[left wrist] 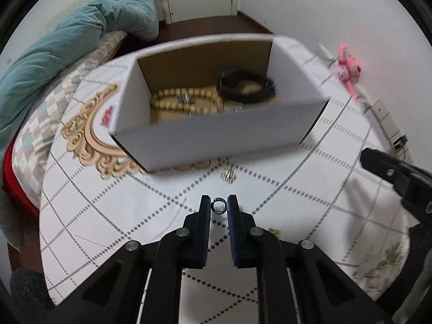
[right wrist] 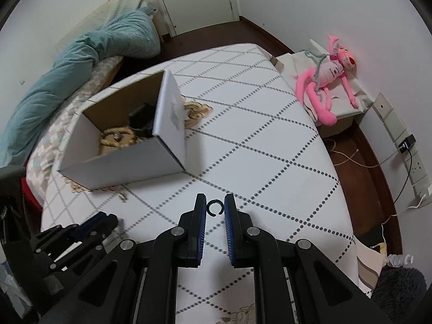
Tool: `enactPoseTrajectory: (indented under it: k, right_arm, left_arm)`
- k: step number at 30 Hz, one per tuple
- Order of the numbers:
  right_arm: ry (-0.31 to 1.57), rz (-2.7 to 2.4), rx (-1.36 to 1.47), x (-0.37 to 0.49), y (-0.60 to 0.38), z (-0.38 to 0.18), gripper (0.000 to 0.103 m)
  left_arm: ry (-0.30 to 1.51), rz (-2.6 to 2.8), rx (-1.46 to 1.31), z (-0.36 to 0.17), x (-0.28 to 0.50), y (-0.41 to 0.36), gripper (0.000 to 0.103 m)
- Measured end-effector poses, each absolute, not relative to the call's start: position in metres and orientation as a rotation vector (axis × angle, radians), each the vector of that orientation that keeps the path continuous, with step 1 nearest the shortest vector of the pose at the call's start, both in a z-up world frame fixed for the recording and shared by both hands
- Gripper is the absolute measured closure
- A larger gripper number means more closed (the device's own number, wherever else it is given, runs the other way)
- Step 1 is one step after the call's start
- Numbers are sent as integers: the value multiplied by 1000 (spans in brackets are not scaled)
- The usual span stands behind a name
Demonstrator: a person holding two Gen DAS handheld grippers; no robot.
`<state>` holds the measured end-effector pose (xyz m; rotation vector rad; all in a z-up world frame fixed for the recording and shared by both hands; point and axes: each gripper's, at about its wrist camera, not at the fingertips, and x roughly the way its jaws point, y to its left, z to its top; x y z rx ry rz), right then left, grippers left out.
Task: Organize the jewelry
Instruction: 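Pinch a small black ring with the right tool while the left tool pinches another ring, then lower both rings into the white box and open both tools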
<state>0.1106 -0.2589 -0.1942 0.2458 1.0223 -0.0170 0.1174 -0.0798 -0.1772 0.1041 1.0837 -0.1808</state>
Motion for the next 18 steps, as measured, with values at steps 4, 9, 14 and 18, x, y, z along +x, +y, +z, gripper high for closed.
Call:
enactPoseTrajectory:
  k: [4,9,14,18]
  right_arm:
    - [976,44,260,117,-250,-164,89]
    - [962,164,281,150,-233,-132,89]
    - [1016,229,254,201,-217,-129,89]
    - [1105,248,222,242,-209,-140,89]
  left_arm:
    - [1032,-223,26,-131,127,-69,93]
    - [1048,-270,-74,-96,167,-55,93]
    - [1112,-271,-96,-96,210,-45,93]
    - [1176,-239,-74,-104,234,-40,92]
